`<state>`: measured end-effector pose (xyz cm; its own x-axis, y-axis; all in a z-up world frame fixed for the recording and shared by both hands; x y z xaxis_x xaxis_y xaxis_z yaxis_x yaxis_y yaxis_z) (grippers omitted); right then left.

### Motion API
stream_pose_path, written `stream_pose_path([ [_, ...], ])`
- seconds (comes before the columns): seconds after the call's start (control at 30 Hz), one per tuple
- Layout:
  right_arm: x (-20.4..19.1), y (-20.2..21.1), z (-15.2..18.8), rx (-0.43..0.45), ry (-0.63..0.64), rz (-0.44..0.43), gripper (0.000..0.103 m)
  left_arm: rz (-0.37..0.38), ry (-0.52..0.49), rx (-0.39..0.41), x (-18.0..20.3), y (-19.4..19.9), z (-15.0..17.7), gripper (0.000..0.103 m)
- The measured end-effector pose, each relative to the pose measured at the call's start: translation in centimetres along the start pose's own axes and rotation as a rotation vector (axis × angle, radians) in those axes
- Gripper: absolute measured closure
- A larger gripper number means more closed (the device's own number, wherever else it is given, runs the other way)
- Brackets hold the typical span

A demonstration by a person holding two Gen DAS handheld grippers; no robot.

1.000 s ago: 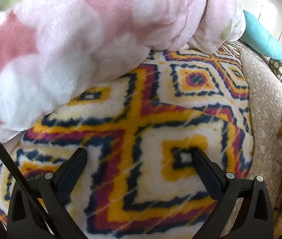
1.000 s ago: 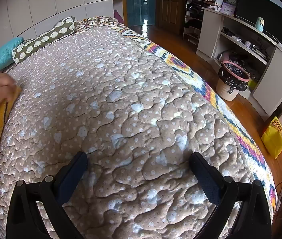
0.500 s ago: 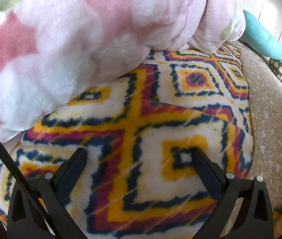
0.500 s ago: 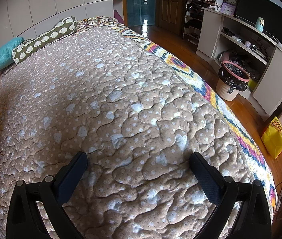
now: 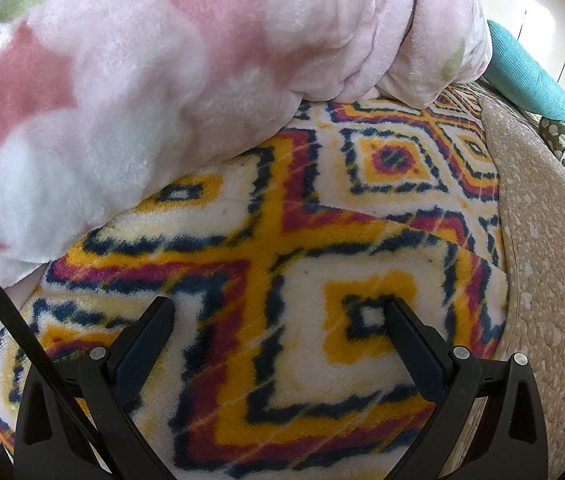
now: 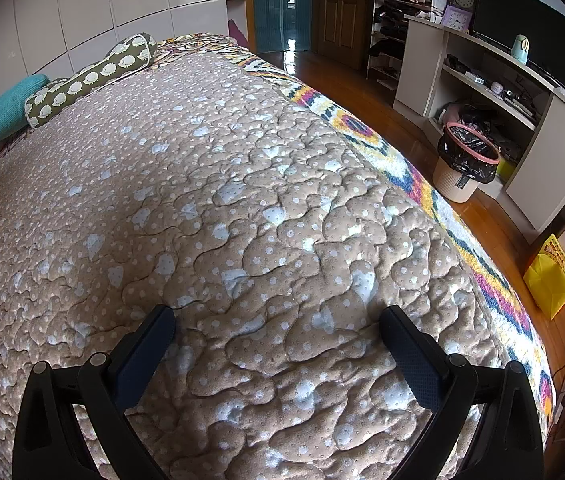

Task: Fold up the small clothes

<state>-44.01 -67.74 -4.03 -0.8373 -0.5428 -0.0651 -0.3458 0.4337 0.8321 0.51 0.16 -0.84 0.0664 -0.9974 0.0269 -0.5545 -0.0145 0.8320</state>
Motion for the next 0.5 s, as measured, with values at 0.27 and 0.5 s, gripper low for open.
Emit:
stream_pose_path([
  [0.27,0.00,0.00,0.00,0.000,0.000,0.000,0.000,0.000,0.000,0.000,0.09,0.00,0.02,0.000],
  [0.5,0.00,-0.01,-0.02,0.000,0.000,0.000,0.000,0.001,0.000,0.000,-0.04,0.02,0.03,0.000],
])
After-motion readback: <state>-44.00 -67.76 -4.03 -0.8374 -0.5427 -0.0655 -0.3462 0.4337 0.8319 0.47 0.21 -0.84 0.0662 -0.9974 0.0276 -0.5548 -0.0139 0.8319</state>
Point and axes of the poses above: each gripper's, at about its wrist camera, not at the fingertips, and y roughly against the way its jaws point, x to its right, z to its underside, the point moved 1 cm from there along -y, roughly the way its jaws point, and after that the axes turned 3 degrees about -y, right-handed, at the moved point
